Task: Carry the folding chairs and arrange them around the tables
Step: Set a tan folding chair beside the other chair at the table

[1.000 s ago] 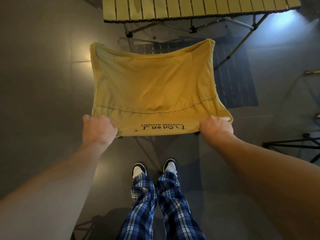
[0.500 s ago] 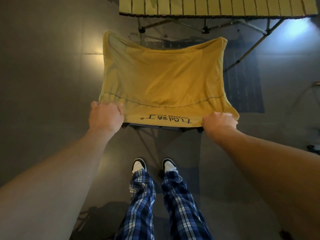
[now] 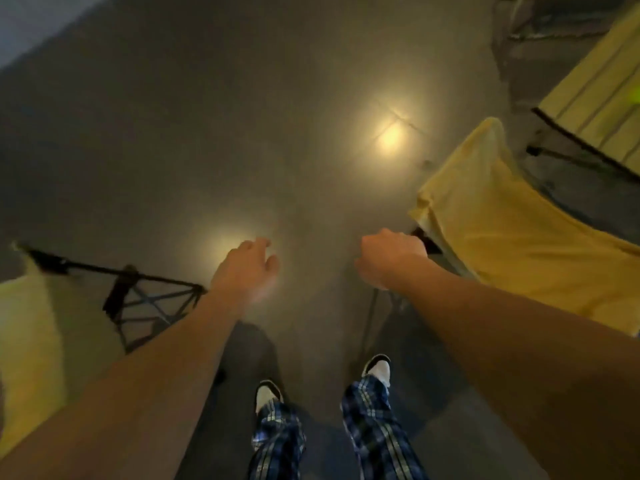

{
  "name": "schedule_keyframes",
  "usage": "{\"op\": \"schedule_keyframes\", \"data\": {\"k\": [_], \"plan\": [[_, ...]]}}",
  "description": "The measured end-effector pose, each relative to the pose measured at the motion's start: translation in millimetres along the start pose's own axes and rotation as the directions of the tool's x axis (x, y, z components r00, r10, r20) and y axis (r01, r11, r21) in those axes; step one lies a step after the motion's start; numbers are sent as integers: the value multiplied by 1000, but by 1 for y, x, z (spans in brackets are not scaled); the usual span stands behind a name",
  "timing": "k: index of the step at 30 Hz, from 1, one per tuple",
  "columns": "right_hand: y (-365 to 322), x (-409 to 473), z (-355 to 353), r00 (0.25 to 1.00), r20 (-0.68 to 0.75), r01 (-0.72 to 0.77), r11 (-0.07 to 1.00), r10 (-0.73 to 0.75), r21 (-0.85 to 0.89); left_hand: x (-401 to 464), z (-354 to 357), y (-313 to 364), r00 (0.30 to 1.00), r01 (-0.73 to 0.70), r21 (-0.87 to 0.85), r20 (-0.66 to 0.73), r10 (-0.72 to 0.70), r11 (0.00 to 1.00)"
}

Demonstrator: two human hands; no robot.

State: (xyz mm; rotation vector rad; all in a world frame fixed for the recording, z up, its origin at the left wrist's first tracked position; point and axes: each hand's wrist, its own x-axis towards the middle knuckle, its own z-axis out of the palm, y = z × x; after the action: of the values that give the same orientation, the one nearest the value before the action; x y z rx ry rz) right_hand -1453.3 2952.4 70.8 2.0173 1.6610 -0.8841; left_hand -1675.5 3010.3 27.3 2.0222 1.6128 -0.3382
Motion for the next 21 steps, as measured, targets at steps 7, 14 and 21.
{"op": "schedule_keyframes", "data": {"k": [7,14,21], "plan": [[-224,-6,18,948,96,318,926,-304,-205,-129,-2,-216,881,467,-81,-51,-471,881],[-442,-44,110,830,136,557,789,-542,-260,-255,56,-372,674,722,-351,167,-719,596],[-529,-60,185,791,227,601,650,-569,-464,-282,128,-400,809,587,-462,310,-499,665]]}}
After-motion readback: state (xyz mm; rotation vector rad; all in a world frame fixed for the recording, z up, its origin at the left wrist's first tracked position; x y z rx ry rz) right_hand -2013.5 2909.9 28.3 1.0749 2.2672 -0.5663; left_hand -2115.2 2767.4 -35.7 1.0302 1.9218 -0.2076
